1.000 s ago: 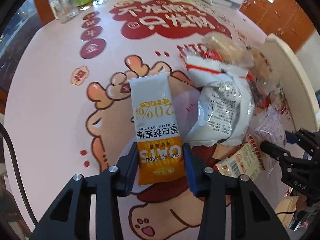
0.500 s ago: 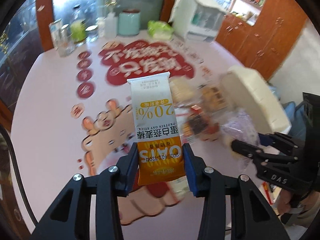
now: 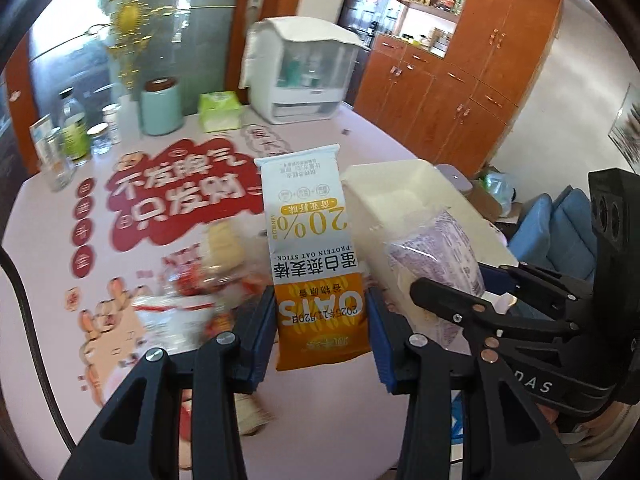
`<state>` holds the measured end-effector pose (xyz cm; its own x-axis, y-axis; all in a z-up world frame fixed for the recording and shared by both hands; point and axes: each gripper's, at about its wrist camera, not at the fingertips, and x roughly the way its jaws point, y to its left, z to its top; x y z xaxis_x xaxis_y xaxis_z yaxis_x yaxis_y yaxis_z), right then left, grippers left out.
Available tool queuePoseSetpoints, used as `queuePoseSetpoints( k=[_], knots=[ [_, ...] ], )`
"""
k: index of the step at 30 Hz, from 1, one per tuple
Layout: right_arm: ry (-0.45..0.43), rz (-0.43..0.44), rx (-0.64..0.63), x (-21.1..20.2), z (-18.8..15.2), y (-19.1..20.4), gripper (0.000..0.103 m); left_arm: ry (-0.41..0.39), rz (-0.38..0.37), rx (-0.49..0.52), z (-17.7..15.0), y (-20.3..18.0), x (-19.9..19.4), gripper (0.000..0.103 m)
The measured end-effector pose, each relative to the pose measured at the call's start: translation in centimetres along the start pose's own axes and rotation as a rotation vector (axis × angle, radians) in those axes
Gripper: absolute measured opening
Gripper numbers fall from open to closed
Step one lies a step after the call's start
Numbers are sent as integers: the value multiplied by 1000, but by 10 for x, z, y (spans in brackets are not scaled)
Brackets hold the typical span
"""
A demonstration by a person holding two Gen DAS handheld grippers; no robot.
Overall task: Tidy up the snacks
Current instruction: 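Carry both packs into the white tray and open both grippers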
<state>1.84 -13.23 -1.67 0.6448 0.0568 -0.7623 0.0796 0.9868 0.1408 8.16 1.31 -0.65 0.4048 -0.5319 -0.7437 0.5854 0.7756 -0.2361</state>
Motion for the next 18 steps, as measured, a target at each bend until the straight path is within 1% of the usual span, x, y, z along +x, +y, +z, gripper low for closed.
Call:
queuePoseSetpoints(
  k=[3, 6, 13, 18],
  knots=[
    [-7, -12, 29, -8, 1, -41, 47, 12, 1, 15, 11, -34, 21, 41],
    [6, -21, 47, -8, 1, -76, 47, 22, -3, 21, 20, -66, 43, 41],
    [33, -48, 71, -4, -1, -156, 47, 42, 16, 49, 34, -135, 91, 41],
    [40, -58, 105, -2, -2, -202, 47, 59, 33, 54, 42, -163, 117, 41]
  ],
)
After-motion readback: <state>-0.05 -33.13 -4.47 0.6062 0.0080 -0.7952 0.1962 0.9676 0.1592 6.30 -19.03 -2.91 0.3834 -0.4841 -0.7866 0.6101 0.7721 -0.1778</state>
